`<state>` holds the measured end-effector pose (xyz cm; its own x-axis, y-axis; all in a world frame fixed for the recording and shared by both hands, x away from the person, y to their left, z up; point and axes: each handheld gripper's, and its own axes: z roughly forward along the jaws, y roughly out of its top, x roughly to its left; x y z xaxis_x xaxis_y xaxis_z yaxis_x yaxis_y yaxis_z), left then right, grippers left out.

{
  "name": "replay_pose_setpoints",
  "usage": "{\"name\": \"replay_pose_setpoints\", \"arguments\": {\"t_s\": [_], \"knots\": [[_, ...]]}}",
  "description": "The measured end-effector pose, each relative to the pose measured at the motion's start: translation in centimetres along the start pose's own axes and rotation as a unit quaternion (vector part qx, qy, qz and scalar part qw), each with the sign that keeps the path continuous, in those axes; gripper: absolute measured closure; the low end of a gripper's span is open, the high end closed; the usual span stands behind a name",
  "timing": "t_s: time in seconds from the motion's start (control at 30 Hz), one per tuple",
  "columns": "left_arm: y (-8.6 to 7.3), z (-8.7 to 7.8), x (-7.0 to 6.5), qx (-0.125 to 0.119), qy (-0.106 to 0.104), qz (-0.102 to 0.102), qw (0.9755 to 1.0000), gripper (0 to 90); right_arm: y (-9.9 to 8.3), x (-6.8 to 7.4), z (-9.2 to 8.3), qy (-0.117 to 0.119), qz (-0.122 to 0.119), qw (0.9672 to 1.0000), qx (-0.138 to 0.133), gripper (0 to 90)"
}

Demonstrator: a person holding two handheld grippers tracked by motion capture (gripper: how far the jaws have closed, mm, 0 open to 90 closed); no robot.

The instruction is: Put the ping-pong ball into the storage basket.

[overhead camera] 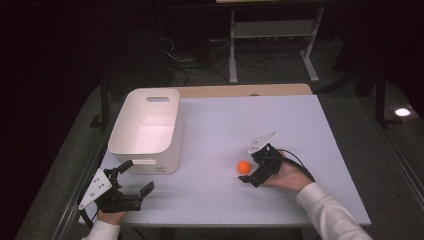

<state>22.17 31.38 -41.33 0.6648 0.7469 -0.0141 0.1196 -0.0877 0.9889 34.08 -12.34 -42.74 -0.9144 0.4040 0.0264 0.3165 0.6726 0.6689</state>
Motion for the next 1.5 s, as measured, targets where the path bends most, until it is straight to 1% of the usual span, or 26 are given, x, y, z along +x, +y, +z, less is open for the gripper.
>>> {"name": "replay_pose_setpoints", "arguments": {"t_s": [0.1, 0.13, 0.17, 0.2, 0.3, 0.43, 0.5, 0.67, 0.8, 0.9, 0.93, 1.0, 1.07, 1.1, 1.13, 1.23, 1.27, 1.3, 1.37, 1.43, 1.5], "knots": [[0.0, 0.0, 0.0, 0.002, 0.000, 0.001, 1.0000, 0.0, 0.0, 0.0, 0.3, 0.001, -0.003, 1.0000, 0.006, 0.0], [0.0, 0.0, 0.0, 0.002, 0.000, -0.001, 1.0000, 0.0, 0.0, 0.1, 0.4, 0.002, 0.001, 1.0000, 0.007, 0.0], [0.0, 0.1, -0.1, -0.001, -0.001, -0.004, 1.0000, 0.0, 0.0, 0.1, 0.5, 0.002, -0.002, 1.0000, 0.008, 0.0], [0.0, 0.0, 0.0, 0.000, -0.001, -0.003, 1.0000, 0.0, 0.0, 0.0, 0.5, 0.003, -0.006, 0.9999, 0.009, 0.0], [0.0, 0.1, -0.1, -0.001, -0.001, -0.005, 1.0000, 0.0, 0.0, 0.1, 0.8, 0.004, -0.006, 0.9999, 0.010, 0.0], [0.0, 0.0, 0.0, 0.001, 0.000, -0.001, 1.0000, 0.0, 0.0, 0.0, 1.0, 0.003, -0.008, 0.9998, 0.015, 0.0], [0.0, 0.1, 0.0, -0.002, -0.001, -0.005, 1.0000, 0.0, 0.0, 0.0, 1.1, 0.005, -0.006, 0.9998, 0.015, 0.0], [0.0, 0.1, 0.0, -0.001, -0.001, -0.006, 1.0000, 0.0, 0.0, 0.1, 1.6, 0.003, -0.012, 0.9996, 0.025, 0.0], [0.0, 0.1, 0.0, -0.001, -0.001, -0.006, 1.0000, 0.0, 0.0, 0.2, 1.8, -0.001, -0.014, 0.9997, 0.021, 0.0], [0.0, 0.1, 0.0, -0.001, -0.002, -0.006, 1.0000, 0.0, 0.0, 0.1, 1.9, -0.004, -0.020, 0.9995, 0.024, 0.0], [0.0, 0.1, 0.0, -0.001, -0.002, -0.006, 1.0000, 0.0, -0.1, 0.1, 1.9, 0.002, -0.023, 0.9994, 0.025, 5.7], [0.0, 0.1, 0.0, 0.000, -0.001, -0.005, 1.0000, 0.0, -0.1, 0.0, 1.9, 0.002, -0.026, 0.9993, 0.027, 7.2], [0.0, 0.1, 0.0, -0.001, -0.002, -0.007, 1.0000, 0.0, 0.0, 0.1, 1.8, 0.002, -0.024, 0.9994, 0.026, 14.2], [0.0, 0.1, 0.0, -0.001, -0.002, -0.007, 1.0000, 0.0, 0.0, 0.1, 1.7, 0.001, -0.024, 0.9994, 0.025, 14.5], [0.0, 0.1, 0.0, 0.000, -0.002, -0.005, 1.0000, 0.0, 0.0, 0.0, 1.7, -0.004, -0.021, 0.9994, 0.028, 17.0], [-0.1, 0.1, 0.0, 0.000, -0.002, -0.006, 1.0000, 0.0, 0.0, 0.0, 1.7, -0.009, -0.018, 0.9993, 0.030, 17.7], [0.0, 0.1, 0.0, 0.000, -0.001, -0.006, 1.0000, 0.0, 0.0, -0.1, 1.6, -0.010, -0.017, 0.9993, 0.032, 19.8], [0.0, 0.1, 0.0, 0.000, -0.001, -0.006, 1.0000, 0.0, -0.1, -0.1, 1.6, -0.008, -0.013, 0.9995, 0.029, 22.4], [-0.1, 0.1, 0.0, 0.001, -0.001, -0.006, 1.0000, 0.0, -0.1, -0.2, 1.5, -0.008, -0.014, 0.9995, 0.028, 25.8], [-0.1, 0.1, 0.0, 0.002, -0.001, -0.005, 1.0000, 0.0, -0.1, -0.2, 1.5, -0.005, -0.010, 0.9995, 0.030, 30.2], [-0.1, 0.1, 0.0, 0.001, -0.001, -0.005, 1.0000, 0.0, -0.2, -0.2, 1.5, -0.004, -0.009, 0.9994, 0.032, 32.1]]}}
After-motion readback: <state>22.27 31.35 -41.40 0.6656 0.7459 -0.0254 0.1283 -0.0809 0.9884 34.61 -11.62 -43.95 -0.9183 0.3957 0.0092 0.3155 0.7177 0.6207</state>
